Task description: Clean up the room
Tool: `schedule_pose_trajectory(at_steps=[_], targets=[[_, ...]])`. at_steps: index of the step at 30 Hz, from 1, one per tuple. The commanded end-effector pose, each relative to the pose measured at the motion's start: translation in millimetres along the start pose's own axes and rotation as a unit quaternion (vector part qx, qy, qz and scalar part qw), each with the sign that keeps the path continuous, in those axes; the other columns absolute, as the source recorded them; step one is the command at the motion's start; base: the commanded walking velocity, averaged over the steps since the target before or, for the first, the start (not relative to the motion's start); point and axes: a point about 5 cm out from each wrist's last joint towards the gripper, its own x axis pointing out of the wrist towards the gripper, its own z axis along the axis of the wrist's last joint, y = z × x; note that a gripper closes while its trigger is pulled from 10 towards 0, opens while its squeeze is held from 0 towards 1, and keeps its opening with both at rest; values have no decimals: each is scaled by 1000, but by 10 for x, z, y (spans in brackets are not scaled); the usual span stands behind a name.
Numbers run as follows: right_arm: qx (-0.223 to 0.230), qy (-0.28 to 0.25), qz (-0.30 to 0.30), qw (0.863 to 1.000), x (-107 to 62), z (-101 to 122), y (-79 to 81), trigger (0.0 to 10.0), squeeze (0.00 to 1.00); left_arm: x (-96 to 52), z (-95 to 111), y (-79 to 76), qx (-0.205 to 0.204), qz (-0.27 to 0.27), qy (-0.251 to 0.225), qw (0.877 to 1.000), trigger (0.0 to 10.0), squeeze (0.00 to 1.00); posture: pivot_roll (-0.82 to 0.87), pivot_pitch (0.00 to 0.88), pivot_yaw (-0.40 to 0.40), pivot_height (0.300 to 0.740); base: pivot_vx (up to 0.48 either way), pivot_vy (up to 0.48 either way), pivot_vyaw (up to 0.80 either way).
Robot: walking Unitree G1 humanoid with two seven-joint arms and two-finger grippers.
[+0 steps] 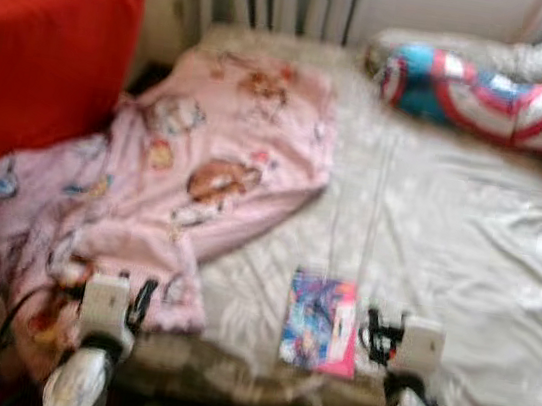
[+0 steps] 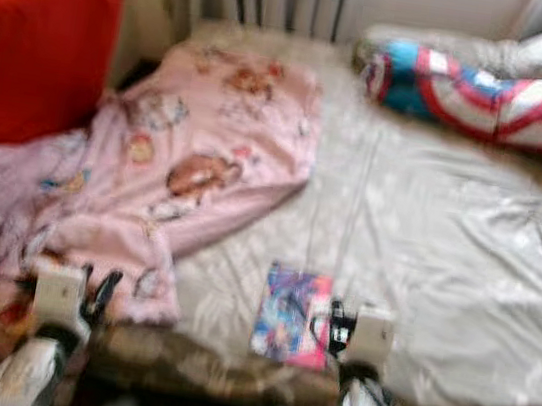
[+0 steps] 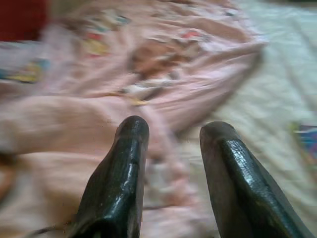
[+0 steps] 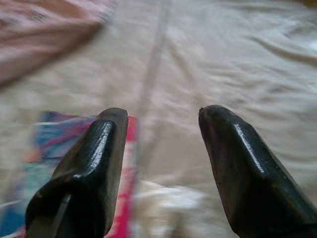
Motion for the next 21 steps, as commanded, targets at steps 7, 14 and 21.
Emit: schedule_pose_trajectory(at_steps=[7,14,21], targets=[[58,72,-44,995,45,-163,-139,10000,0,-43,-1,102,8,9,6,1000,10000,0,-102,121,-34,642,0,0,0],[72,95,-31,992,182,-142,-98,10000,0,-42,-8,67,9,0,10,1000,10000,0,-89,137,-24,642,0,0,0],[60,104,-57,991,326,-38,-159,10000,0,-48,26,101,13,1,8,1000,10000,0,-59,161,-13,642,0,0,0]])
